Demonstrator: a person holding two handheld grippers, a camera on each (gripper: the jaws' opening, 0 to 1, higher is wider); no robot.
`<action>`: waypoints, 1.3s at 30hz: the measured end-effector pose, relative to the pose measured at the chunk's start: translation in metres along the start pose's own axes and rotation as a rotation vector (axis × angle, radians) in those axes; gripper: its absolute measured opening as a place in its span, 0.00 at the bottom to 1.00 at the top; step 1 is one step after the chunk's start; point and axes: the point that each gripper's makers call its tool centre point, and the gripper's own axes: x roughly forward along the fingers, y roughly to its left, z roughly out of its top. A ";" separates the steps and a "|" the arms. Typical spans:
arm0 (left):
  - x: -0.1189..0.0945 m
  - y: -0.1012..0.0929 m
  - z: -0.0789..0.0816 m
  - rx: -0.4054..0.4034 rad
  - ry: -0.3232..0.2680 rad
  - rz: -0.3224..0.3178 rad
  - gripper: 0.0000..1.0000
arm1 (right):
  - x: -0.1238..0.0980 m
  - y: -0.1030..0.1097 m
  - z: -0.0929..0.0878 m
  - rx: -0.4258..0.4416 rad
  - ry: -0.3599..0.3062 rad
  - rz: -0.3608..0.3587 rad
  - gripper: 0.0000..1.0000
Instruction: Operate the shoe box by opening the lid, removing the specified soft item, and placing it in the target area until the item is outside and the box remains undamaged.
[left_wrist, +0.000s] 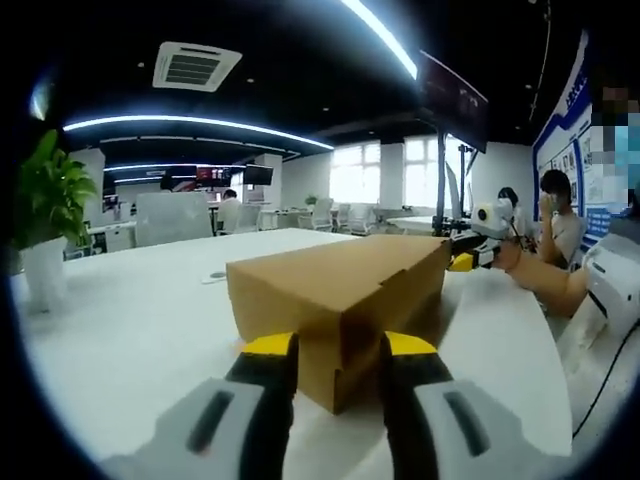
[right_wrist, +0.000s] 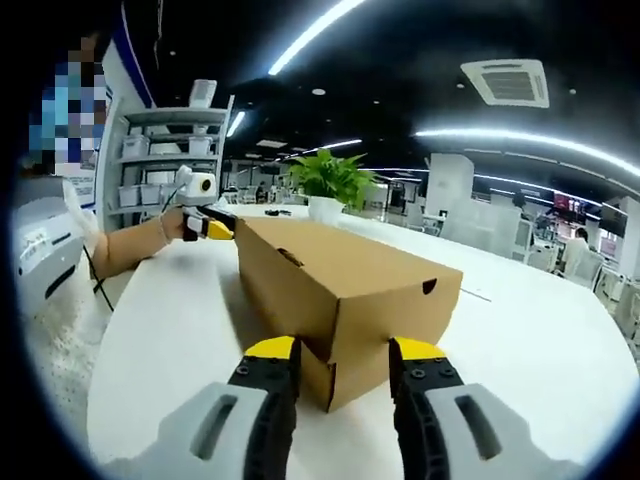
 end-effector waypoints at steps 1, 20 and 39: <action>0.000 0.000 0.000 0.010 0.003 0.003 0.33 | 0.001 0.000 0.000 -0.007 0.005 -0.005 0.35; -0.004 0.003 0.024 0.070 -0.057 0.022 0.32 | -0.006 -0.012 0.023 -0.023 -0.059 -0.041 0.31; -0.001 0.008 0.042 0.090 -0.114 0.040 0.32 | -0.007 -0.023 0.050 -0.011 -0.144 -0.088 0.29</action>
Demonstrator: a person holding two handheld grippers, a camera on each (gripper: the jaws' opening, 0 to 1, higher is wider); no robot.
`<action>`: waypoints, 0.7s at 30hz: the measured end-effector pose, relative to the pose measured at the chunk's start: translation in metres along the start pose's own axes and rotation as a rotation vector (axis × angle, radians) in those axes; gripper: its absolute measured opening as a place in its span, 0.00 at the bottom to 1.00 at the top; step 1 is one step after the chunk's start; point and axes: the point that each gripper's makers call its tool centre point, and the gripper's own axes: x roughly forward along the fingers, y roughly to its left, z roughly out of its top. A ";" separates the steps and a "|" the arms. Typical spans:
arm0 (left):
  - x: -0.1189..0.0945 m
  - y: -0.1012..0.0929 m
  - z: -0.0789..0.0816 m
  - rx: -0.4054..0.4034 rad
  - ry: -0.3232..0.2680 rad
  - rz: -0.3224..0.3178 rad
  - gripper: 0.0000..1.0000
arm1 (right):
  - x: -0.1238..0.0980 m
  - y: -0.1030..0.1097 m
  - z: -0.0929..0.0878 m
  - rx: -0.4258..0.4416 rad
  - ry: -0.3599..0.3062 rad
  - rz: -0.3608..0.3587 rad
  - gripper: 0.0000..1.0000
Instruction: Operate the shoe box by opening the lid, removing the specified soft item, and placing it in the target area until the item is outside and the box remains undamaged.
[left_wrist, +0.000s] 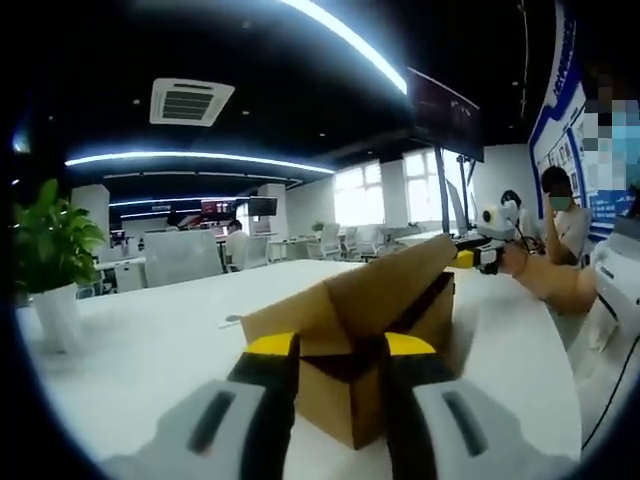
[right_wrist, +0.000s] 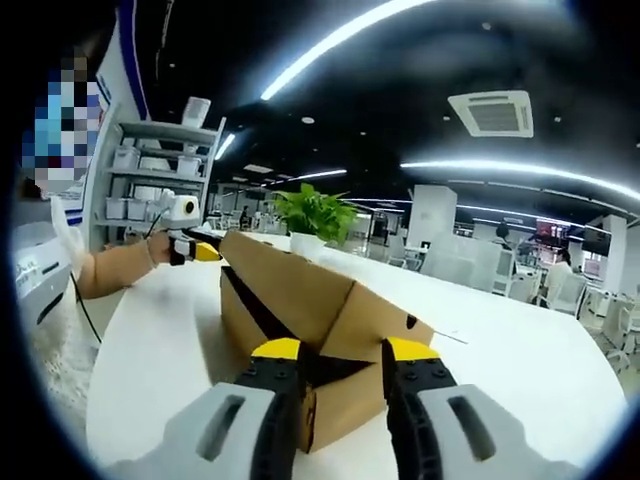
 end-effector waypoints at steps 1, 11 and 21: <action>0.001 0.001 0.001 0.002 -0.002 0.007 0.32 | 0.000 0.000 0.001 -0.001 0.000 -0.003 0.28; 0.008 0.017 0.027 0.026 -0.054 0.055 0.28 | 0.005 -0.014 0.022 -0.014 -0.033 -0.059 0.22; 0.017 0.033 0.051 0.050 -0.089 0.097 0.28 | 0.015 -0.029 0.041 -0.048 -0.051 -0.108 0.21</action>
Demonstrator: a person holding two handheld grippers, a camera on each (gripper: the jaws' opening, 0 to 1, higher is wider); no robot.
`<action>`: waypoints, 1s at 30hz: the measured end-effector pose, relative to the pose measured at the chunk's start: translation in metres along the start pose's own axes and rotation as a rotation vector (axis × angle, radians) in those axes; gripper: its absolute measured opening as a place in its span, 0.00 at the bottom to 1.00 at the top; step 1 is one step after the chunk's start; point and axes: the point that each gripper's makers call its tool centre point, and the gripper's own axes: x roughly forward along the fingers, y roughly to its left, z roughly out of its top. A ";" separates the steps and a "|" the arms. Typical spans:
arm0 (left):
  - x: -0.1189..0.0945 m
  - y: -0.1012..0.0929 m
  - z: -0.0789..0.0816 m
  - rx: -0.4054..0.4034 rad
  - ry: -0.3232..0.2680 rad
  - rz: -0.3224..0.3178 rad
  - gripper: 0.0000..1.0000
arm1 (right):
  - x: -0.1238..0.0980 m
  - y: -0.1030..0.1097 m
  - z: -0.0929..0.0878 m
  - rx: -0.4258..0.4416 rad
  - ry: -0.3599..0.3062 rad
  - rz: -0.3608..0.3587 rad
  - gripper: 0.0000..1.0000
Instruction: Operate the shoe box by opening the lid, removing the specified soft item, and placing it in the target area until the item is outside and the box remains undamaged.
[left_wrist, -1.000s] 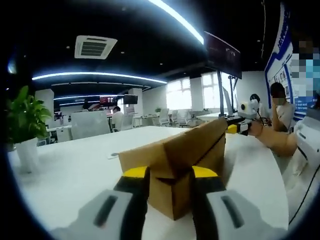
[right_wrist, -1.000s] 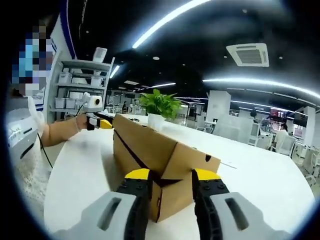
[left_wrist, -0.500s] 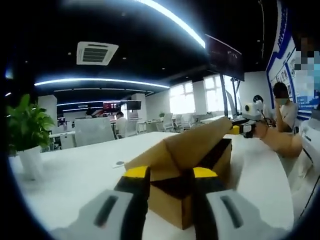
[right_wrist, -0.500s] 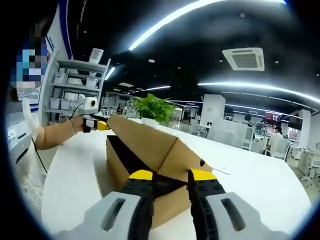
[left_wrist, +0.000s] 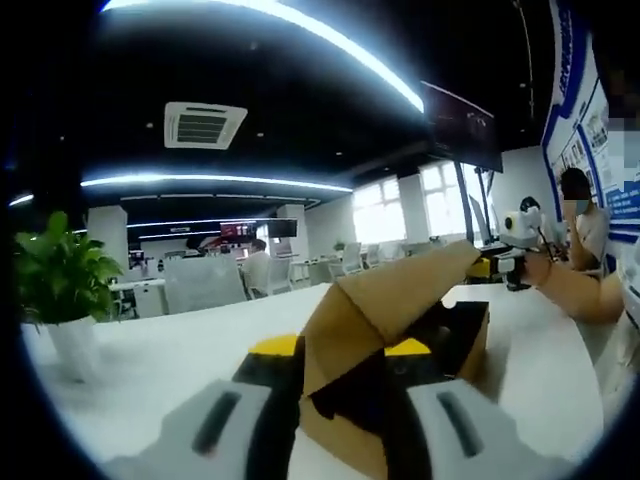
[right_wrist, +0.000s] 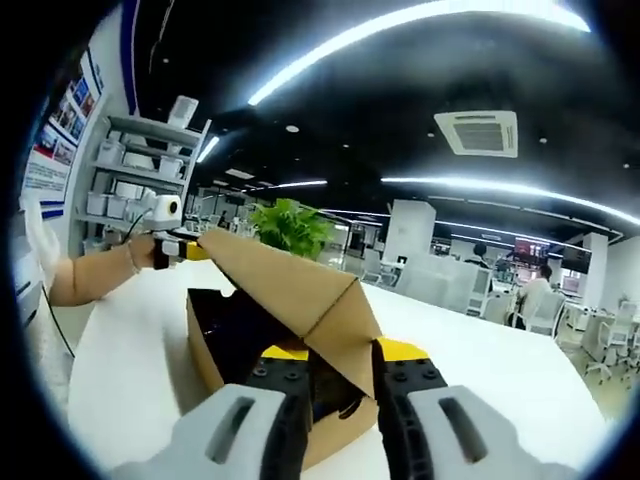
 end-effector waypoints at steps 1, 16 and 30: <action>0.001 0.002 0.003 0.007 -0.002 0.004 0.28 | 0.001 -0.002 0.003 0.000 -0.006 -0.004 0.21; 0.027 0.030 0.038 0.029 -0.016 0.024 0.30 | 0.021 -0.029 0.027 -0.003 -0.013 -0.058 0.17; 0.059 0.055 0.044 -0.019 0.015 0.068 0.28 | 0.048 -0.059 0.023 0.016 0.072 -0.095 0.16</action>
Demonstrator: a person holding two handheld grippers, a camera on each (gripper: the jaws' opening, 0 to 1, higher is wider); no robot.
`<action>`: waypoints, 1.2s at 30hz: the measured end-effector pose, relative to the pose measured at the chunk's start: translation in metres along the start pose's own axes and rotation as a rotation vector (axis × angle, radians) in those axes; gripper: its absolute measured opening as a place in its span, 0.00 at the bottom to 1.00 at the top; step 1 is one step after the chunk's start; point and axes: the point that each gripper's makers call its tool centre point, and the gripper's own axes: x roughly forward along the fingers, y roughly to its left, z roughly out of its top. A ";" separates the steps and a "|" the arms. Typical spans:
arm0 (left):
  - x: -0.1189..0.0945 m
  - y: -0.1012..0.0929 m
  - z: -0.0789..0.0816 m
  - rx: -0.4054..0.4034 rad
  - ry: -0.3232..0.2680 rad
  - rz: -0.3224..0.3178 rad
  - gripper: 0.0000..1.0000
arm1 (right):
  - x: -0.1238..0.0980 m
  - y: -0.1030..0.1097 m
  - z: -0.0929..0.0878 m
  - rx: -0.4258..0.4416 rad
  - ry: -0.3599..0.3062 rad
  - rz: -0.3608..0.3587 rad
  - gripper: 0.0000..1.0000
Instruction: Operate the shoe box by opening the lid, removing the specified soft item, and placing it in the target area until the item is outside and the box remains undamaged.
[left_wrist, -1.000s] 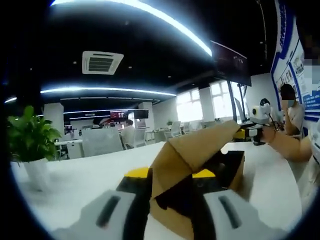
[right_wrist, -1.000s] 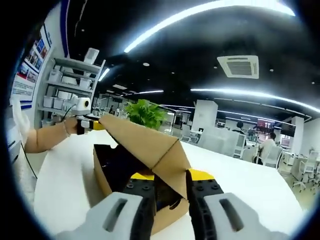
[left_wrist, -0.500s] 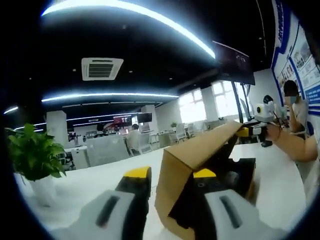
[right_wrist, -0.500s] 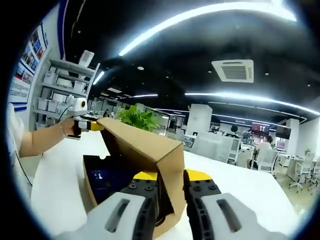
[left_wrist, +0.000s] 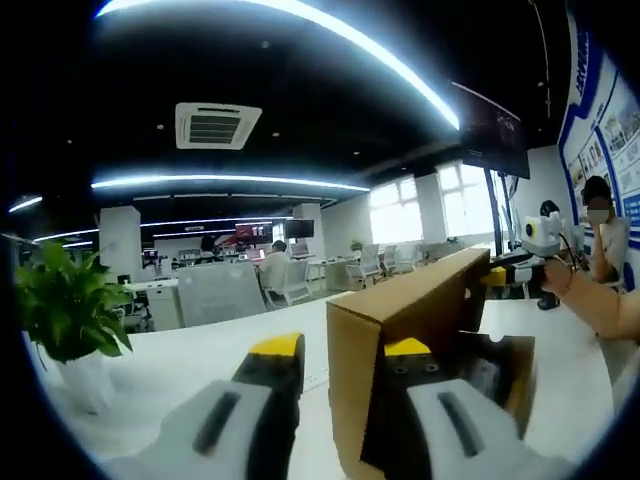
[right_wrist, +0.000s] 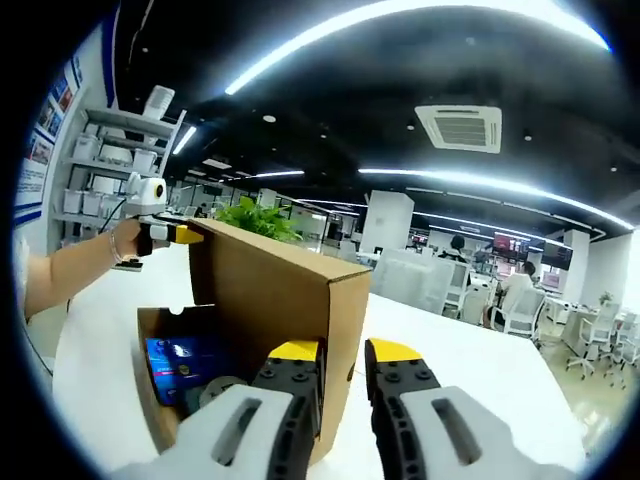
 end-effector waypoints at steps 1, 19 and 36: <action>0.001 0.001 -0.002 -0.007 0.004 0.001 0.28 | 0.003 0.000 -0.004 0.004 0.012 0.004 0.16; 0.016 0.012 -0.063 -0.040 0.138 0.027 0.23 | 0.028 -0.003 -0.043 0.028 0.114 0.005 0.12; 0.017 0.009 -0.081 -0.126 0.039 0.055 0.15 | 0.033 -0.006 -0.056 0.139 -0.031 -0.015 0.13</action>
